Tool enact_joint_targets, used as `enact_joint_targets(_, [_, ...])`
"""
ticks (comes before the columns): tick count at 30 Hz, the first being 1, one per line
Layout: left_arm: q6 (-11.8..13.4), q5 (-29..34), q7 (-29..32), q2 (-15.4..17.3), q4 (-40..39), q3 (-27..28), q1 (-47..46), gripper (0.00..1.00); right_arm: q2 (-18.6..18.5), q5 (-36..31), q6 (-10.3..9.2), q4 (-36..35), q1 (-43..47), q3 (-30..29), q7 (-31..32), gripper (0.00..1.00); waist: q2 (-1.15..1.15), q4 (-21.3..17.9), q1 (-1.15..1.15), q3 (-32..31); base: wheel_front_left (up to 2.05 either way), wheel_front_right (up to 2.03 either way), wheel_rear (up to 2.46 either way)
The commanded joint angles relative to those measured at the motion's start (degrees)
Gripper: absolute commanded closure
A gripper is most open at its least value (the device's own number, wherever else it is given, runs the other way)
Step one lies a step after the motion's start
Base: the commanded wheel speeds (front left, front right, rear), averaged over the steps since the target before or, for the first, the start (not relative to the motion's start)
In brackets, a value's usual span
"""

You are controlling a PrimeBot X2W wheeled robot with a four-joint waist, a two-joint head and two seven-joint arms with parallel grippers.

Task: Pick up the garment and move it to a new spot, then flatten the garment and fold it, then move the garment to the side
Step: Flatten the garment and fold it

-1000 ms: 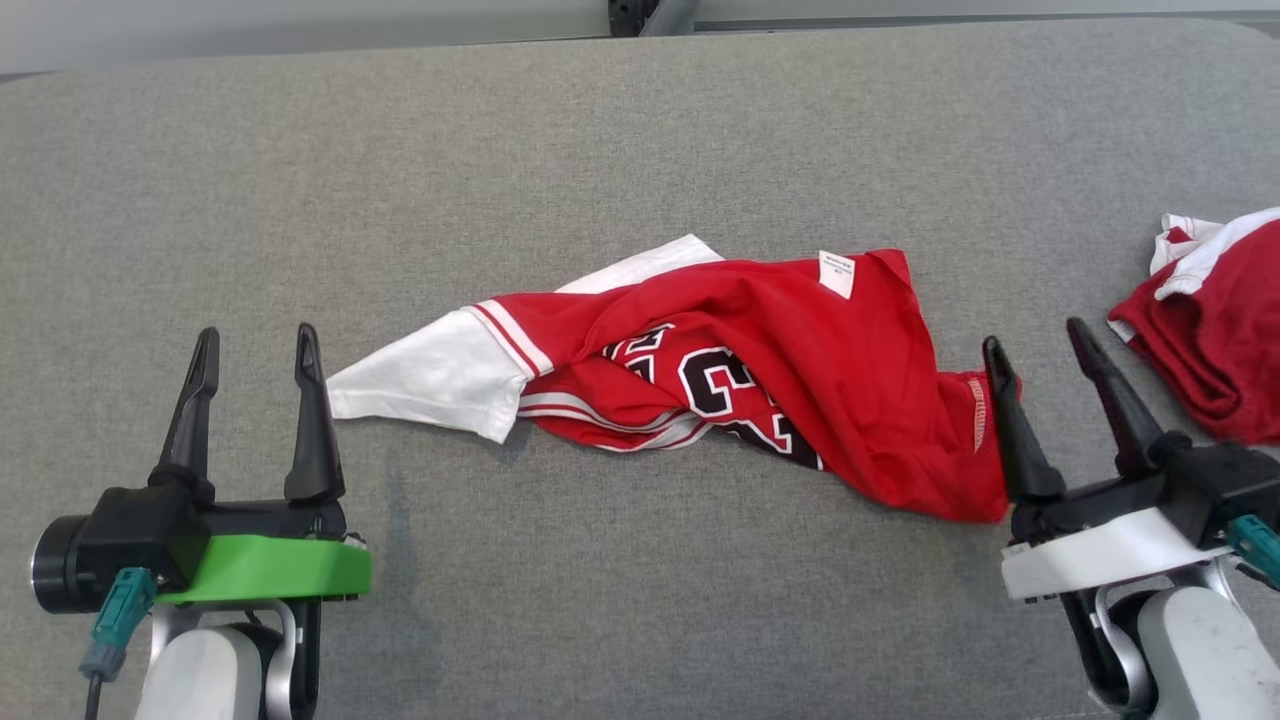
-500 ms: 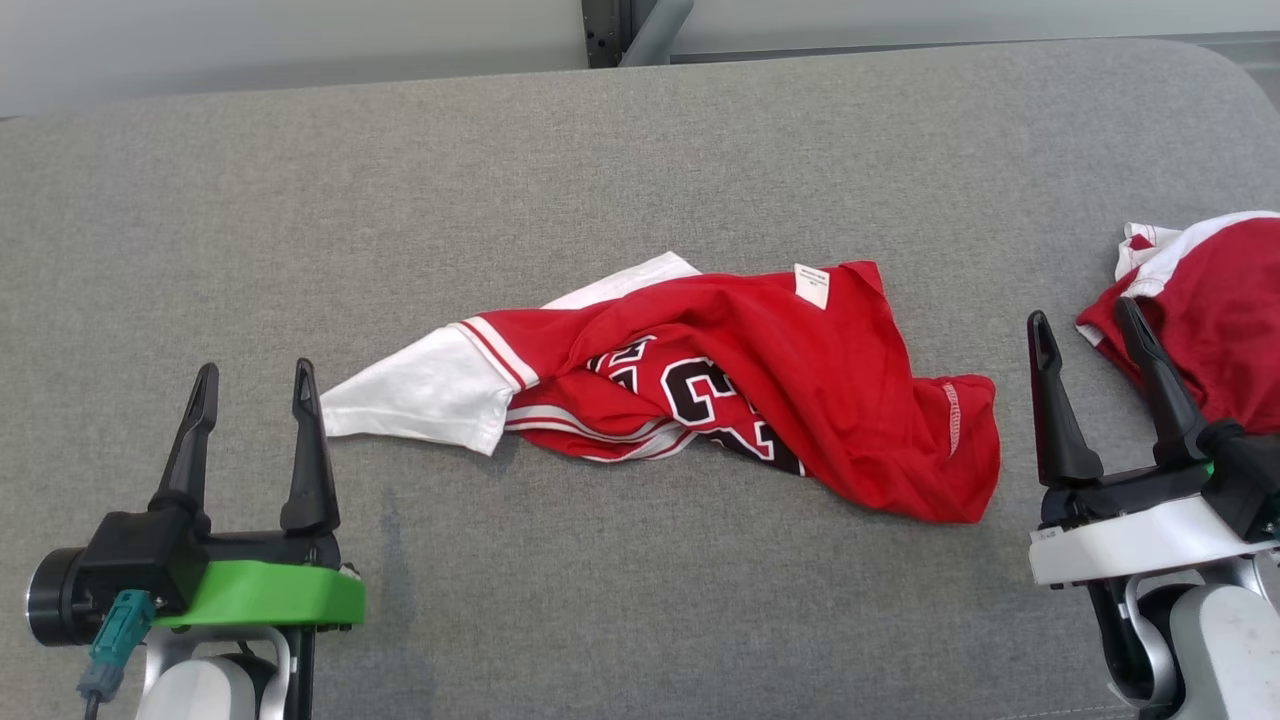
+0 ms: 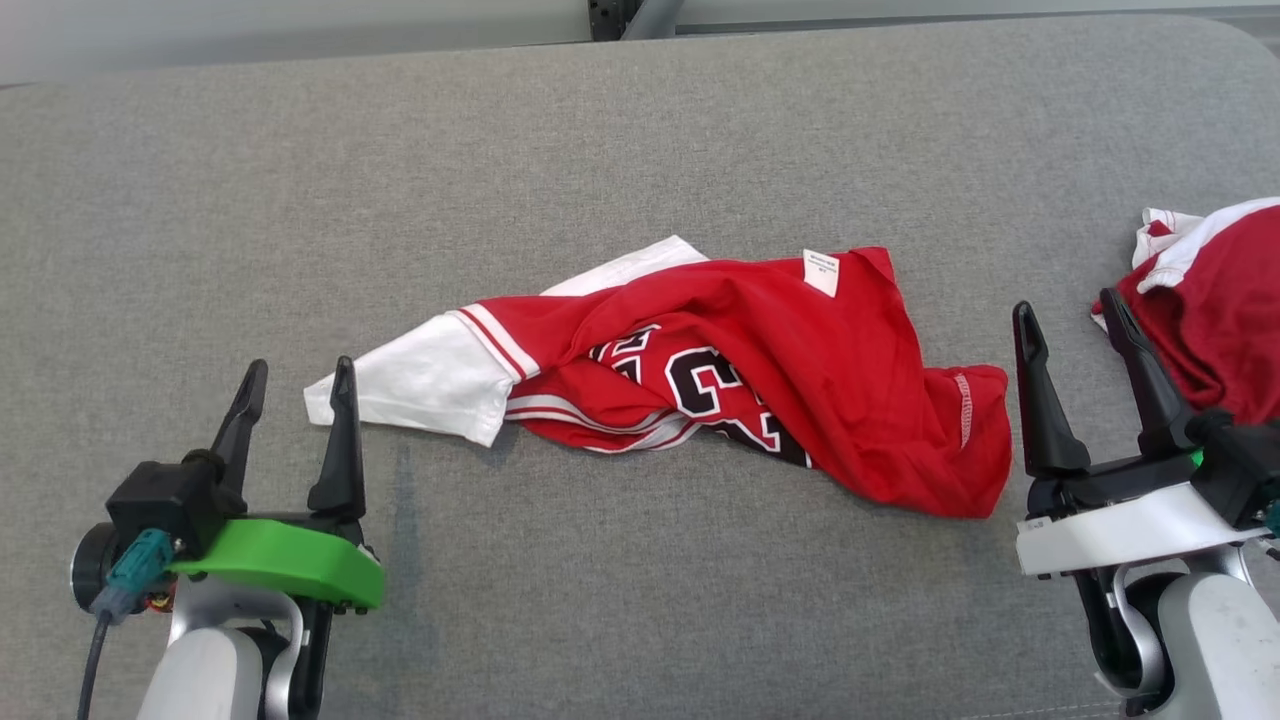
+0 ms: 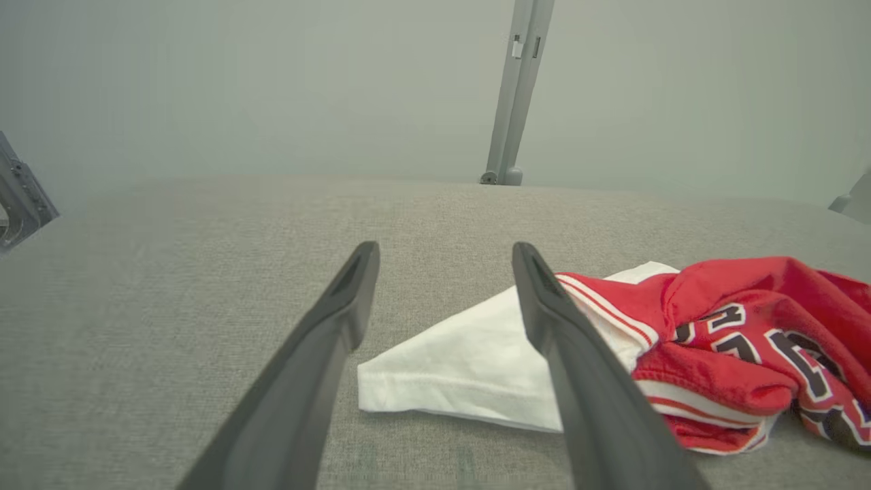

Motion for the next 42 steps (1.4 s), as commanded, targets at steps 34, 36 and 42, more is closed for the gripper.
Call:
enact_joint_targets(34, [-7.16, -13.21, -1.63, 4.95, 29.57, -2.78, -12.65, 1.0, -0.17, 1.61, -0.07, 2.79, -4.51, 2.2, -1.53, 0.0, 0.0, -2.56, 0.0, 6.76, 0.0, 0.0, 0.0])
enact_joint_targets(36, [-7.18, -13.26, -2.25, 5.45, 29.32, -3.2, -12.8, 1.0, -0.47, 2.32, -0.07, 3.4, -4.82, 1.95, -1.38, 0.0, 0.0, -2.46, 0.0, 6.81, 0.0, 0.0, 0.0])
enact_joint_targets(42, [-7.18, -12.44, -3.62, 5.75, 27.83, -4.63, -13.71, 1.0, -3.63, 4.3, -0.06, 7.72, -7.98, 3.22, 0.39, 0.0, 0.0, -0.75, 0.0, 7.66, 0.0, 0.0, 0.0])
